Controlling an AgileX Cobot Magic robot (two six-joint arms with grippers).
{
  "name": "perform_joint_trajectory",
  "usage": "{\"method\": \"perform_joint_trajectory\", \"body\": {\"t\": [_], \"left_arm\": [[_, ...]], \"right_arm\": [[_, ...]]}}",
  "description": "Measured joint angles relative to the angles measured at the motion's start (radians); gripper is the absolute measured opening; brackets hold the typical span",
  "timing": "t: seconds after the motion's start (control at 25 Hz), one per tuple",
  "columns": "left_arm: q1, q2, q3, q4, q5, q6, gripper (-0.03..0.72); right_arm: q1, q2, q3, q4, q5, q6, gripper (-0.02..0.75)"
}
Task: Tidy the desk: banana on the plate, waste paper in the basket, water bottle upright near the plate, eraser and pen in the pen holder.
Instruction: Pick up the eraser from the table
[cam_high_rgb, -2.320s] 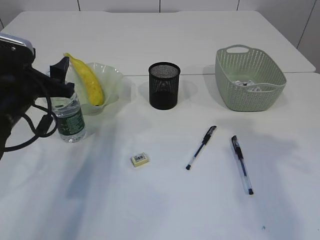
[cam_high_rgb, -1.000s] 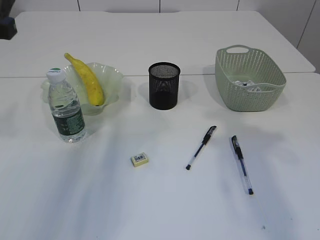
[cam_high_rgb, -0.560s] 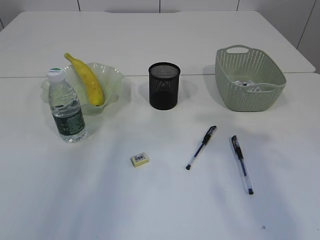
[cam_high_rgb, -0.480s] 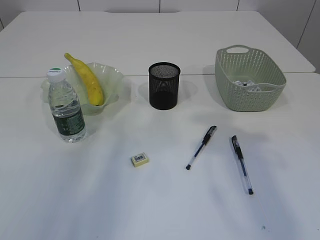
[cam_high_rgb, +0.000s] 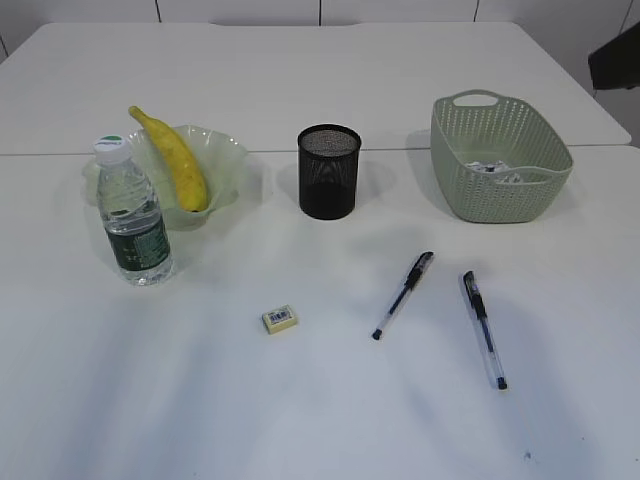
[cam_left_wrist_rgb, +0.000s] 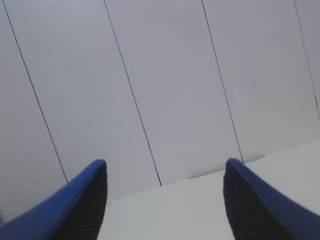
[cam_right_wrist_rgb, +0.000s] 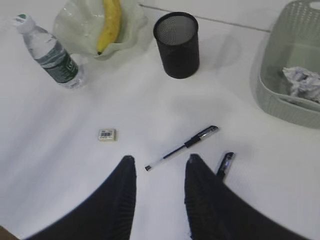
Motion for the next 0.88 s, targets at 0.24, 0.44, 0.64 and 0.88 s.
{"method": "perform_joint_trajectory", "body": {"t": [0.24,0.44,0.64,0.88], "left_arm": [[0.000,-0.006,0.002,-0.061,0.017,0.068,0.515],[0.000,-0.006,0.002,-0.077,-0.016,0.070,0.515],[0.000,-0.006,0.002,-0.134,-0.050,0.070,0.515],[0.000,-0.006,0.002,-0.141,-0.044,0.070,0.515]], "right_arm": [[0.000,0.000,0.000,0.063,0.010,-0.052,0.251],[0.000,0.013,0.000,0.095,0.030,-0.054,0.251],[0.000,0.038,0.000,0.126,0.030,-0.071,0.251],[0.014,0.131,0.000,0.239,0.026,-0.137,0.251]]}}
